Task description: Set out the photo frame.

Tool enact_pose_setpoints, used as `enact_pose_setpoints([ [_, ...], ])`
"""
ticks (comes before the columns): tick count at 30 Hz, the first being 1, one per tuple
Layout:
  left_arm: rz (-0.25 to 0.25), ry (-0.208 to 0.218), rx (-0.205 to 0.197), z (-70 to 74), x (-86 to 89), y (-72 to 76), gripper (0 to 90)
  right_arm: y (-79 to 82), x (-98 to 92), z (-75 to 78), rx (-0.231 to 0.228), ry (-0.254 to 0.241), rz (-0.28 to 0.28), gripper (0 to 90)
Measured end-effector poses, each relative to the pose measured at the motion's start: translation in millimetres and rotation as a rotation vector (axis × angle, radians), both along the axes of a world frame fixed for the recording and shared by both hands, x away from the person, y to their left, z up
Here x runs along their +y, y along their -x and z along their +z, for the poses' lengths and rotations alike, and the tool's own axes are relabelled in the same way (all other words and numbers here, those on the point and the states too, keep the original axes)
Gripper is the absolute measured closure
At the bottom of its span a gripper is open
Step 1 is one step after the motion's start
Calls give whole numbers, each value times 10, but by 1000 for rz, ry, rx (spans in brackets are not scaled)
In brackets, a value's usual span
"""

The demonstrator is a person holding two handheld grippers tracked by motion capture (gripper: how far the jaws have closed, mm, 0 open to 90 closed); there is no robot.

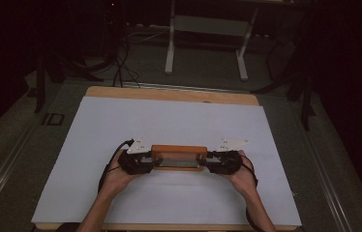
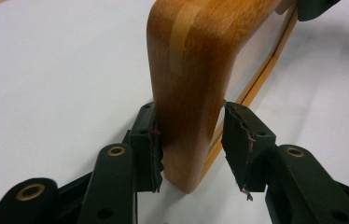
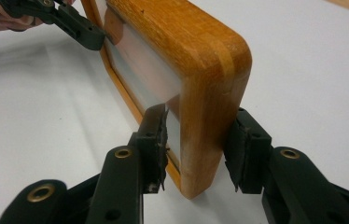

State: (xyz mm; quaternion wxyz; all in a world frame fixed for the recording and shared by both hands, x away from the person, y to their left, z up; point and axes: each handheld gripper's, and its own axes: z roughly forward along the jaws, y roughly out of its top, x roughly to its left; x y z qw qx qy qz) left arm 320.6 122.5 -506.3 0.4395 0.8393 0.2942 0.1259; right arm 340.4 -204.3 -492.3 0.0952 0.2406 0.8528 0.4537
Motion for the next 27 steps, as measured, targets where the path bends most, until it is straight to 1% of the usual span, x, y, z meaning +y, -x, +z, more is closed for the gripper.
enact_pose_setpoints([
  [4,-1,20,20,0,13,-10,585,-11,-4,-5,32,-10,-3,611],
  [8,-3,53,52,-12,32,-30,587,-38,-17,-7,75,-18,-3,612],
  [10,1,57,68,-30,26,-41,588,-54,-21,-14,91,-21,-7,611],
  [15,18,93,75,-63,39,-67,585,-92,-27,-32,116,-33,-19,608],
  [18,35,105,80,-77,34,-86,579,-129,-32,-52,128,-52,-32,604],
  [27,61,116,80,-112,20,-133,558,-216,-40,-108,155,-93,-54,595],
])
